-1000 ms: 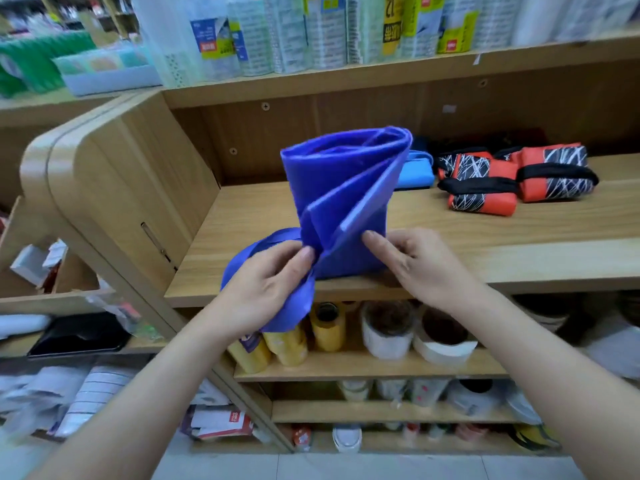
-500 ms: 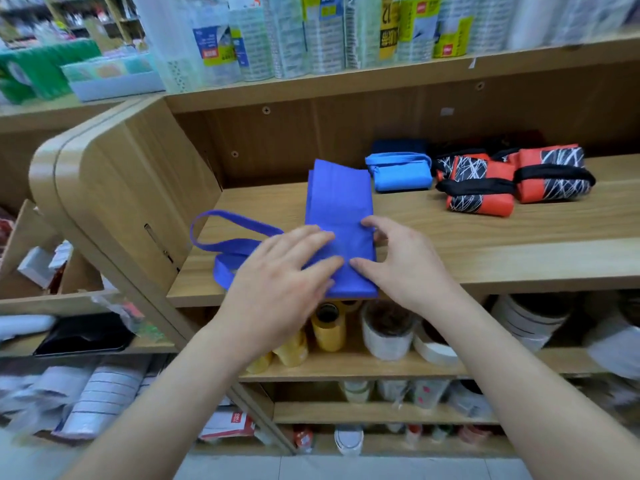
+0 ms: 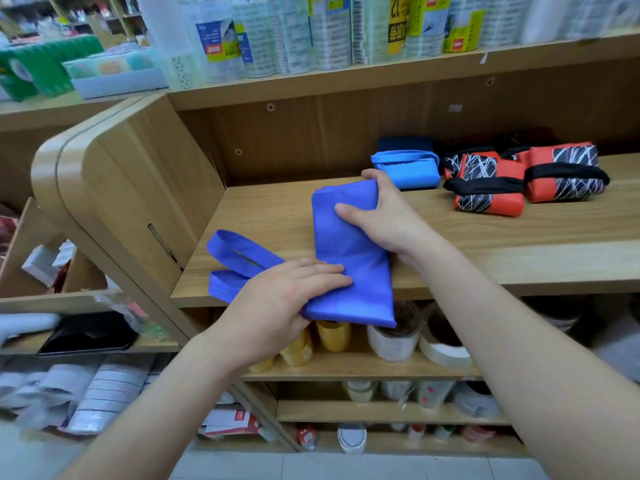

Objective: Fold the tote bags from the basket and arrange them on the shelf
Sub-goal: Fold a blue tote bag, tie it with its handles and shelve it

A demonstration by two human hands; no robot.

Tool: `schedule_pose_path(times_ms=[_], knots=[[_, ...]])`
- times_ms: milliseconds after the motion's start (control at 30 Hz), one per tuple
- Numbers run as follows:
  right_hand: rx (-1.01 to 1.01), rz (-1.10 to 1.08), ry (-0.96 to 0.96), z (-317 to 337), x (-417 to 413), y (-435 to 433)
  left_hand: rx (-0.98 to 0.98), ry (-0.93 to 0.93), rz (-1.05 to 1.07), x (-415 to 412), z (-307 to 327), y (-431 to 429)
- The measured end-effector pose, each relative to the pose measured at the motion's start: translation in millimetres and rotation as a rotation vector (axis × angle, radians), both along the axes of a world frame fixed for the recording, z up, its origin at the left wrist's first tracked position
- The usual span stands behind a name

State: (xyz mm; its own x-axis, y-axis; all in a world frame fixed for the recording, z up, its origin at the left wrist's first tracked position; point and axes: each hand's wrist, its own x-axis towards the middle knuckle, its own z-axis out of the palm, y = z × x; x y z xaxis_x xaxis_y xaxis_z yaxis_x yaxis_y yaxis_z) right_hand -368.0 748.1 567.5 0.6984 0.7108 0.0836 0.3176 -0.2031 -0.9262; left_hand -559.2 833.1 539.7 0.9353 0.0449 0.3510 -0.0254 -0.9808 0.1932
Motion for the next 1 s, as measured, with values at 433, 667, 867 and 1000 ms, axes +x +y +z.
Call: schedule_pose_path(times_ms=[433, 667, 867, 1000], knots=[[0.149, 0.060, 0.190, 0.6, -11.4, -3.6, -0.682, -0.158, 0.327, 15.9, 11.9, 9.1], [0.324, 0.175, 0.496, 3.8, -12.3, -7.7, -0.577, -0.179, 0.613, 31.4, 22.2, 2.1], [0.224, -0.154, 0.246, 7.3, -33.8, -2.4, -0.398, -0.064, 0.654, 37.6, 26.1, -5.2], [0.393, -0.285, 0.138, 0.9, -41.1, 5.1, -0.621, 0.050, 0.490, 34.9, 25.6, -2.0]])
